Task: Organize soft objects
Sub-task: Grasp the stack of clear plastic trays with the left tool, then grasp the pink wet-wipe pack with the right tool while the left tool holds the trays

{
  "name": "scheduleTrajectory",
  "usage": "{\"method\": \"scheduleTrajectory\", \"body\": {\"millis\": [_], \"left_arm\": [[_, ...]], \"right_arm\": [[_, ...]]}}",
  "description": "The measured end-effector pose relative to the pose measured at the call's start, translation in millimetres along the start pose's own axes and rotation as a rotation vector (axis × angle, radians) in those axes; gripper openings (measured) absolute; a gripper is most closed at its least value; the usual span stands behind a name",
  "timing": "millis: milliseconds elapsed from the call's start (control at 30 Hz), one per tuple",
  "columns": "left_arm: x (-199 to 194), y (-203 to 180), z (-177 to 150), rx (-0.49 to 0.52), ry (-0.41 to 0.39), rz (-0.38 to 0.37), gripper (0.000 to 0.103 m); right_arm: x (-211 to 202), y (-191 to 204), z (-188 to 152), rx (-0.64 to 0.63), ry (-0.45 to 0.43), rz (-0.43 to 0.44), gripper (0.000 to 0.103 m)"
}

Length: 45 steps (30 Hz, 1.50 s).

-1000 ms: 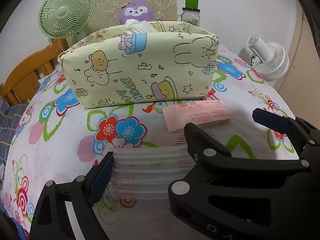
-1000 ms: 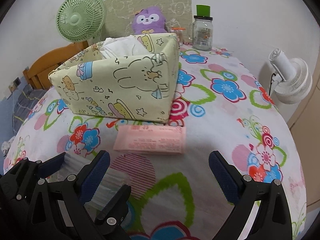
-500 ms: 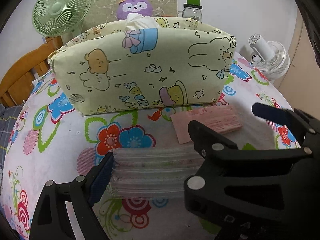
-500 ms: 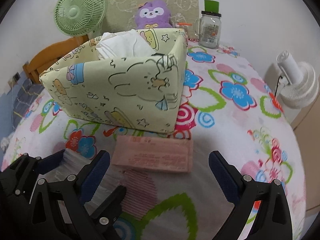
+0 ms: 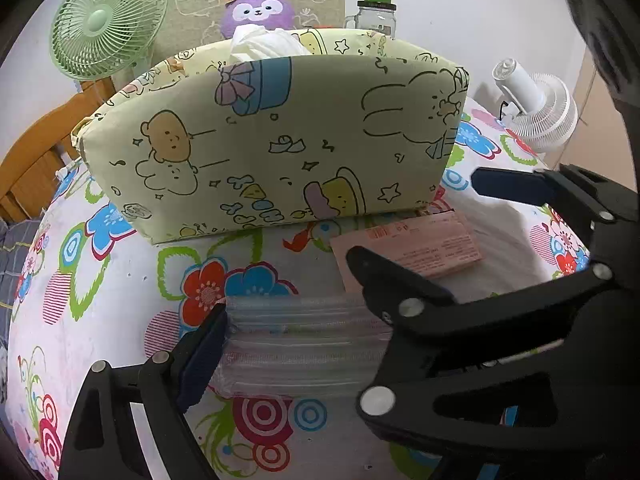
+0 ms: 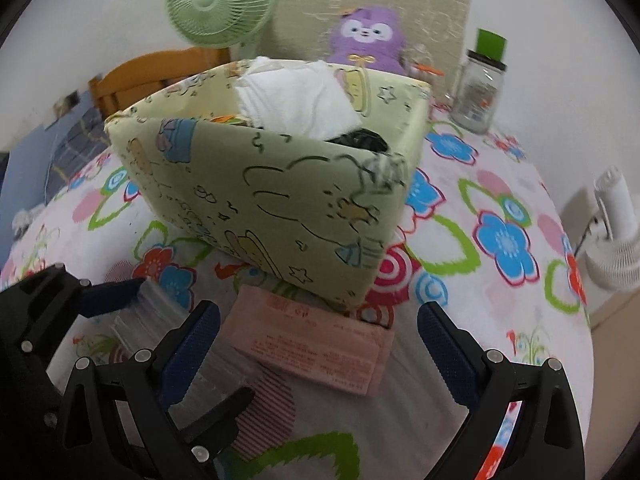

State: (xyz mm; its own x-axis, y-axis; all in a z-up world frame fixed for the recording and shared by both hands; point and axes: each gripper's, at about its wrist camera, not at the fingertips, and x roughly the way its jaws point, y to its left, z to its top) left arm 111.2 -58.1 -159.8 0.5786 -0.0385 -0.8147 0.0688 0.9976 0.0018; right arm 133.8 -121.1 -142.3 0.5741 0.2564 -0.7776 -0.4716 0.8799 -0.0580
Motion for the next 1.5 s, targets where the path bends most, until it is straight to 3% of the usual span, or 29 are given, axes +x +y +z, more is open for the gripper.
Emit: {"method": "scheduleTrajectory", "body": {"millis": [300, 567, 833, 933, 1300, 1400, 1500], "left_arm": [[-0.7, -2.6, -2.5, 0.020, 0.007, -0.004, 0.093], [-11.5, 0.3, -17.9, 0.038, 0.004, -0.006, 0.093], [-19.7, 8.9, -27.8, 0.025, 0.000, 0.004, 0.093], [-21.9, 10.4, -31.0, 0.026, -0.002, 0.006, 0.093], [-20.2, 7.3, -25.4, 0.044, -0.008, -0.009, 0.093], [-18.5, 5.4, -18.8, 0.047, -0.004, -0.016, 0.093], [-16.0, 4.3, -12.7, 0.048, 0.005, -0.021, 0.093]], "right_arm": [[12.1, -1.9, -1.6, 0.010, 0.051, 0.089, 0.100], [5.9, 9.9, -11.9, -0.028, 0.052, 0.083, 0.086], [-3.6, 12.5, -22.4, -0.027, 0.044, 0.019, 0.059], [-9.8, 11.8, -25.6, 0.001, 0.043, 0.043, 0.051], [-8.2, 4.2, -20.0, 0.022, 0.065, 0.042, 0.052], [-2.2, 1.8, -16.0, -0.006, 0.093, 0.065, 0.065], [1.3, 1.6, -11.4, -0.043, 0.102, 0.079, 0.068]]}}
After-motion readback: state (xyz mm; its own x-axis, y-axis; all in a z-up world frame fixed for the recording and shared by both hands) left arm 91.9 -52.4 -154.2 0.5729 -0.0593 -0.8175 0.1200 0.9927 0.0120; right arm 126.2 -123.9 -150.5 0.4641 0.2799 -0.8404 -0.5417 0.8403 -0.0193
